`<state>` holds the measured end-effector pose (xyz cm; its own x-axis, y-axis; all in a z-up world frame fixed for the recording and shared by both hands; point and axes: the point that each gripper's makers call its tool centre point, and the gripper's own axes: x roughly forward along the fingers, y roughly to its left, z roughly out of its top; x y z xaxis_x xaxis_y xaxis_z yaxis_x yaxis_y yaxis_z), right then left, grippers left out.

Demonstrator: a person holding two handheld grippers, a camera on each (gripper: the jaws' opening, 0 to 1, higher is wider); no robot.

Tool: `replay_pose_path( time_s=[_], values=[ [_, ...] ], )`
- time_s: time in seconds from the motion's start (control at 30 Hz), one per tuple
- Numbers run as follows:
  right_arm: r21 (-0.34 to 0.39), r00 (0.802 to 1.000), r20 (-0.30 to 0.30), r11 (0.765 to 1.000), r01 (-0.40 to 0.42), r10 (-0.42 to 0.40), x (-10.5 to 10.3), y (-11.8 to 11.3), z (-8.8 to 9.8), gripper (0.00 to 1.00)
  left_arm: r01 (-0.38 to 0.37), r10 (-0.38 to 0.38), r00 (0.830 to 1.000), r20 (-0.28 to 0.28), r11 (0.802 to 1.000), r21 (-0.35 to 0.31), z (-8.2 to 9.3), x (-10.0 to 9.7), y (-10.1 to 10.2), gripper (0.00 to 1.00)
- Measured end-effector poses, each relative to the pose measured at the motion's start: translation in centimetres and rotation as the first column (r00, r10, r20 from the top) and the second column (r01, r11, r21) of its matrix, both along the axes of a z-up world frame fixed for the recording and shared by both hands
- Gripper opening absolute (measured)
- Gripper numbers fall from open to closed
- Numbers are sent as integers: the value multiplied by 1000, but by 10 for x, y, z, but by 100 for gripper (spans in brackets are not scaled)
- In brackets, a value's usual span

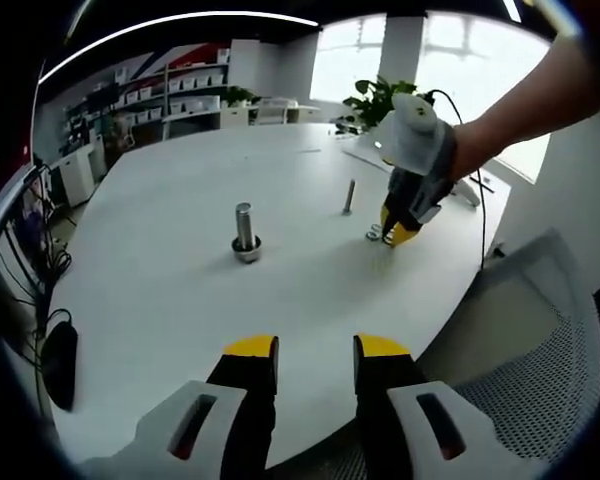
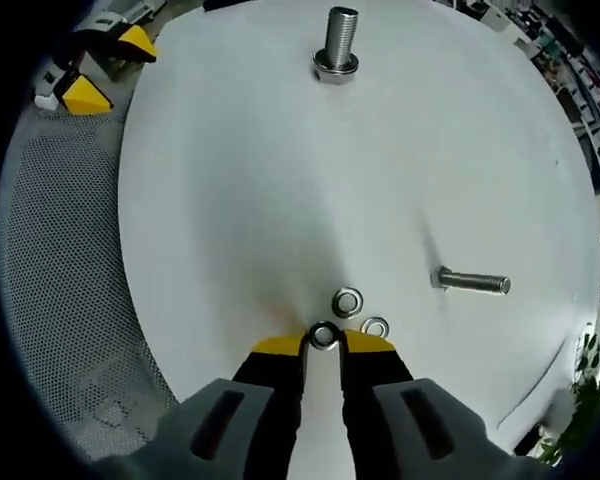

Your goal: Place the washer onto the threaded stud by aligning its center hole with the stud, sliding it down to the base, and recovering from edge contact or off-axis alignment until the washer reaches the visible bottom stop.

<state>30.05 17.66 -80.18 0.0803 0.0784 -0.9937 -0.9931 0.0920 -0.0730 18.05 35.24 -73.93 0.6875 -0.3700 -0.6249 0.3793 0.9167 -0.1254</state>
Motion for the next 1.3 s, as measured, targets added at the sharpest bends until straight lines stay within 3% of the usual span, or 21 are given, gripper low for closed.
replay_pose_path(
  time_s=[0.4,0.63,0.87,1.3],
  values=[
    [34,989,2,988,148,-148,1,0,2,14,-15,15,1000,9,1000,-2,2,1,3,28],
    [123,972,-7,965,232,-233,2,-1,2,14,-14,14,1000,9,1000,-4,2,1,2,28],
    [201,961,8,942,268,-275,2,-3,3,14,-14,14,1000,6,1000,-4,1,1,2,28],
    [236,955,6,929,285,-295,4,-2,3,13,-20,20,1000,4,1000,-9,1,1,3,28]
  ],
)
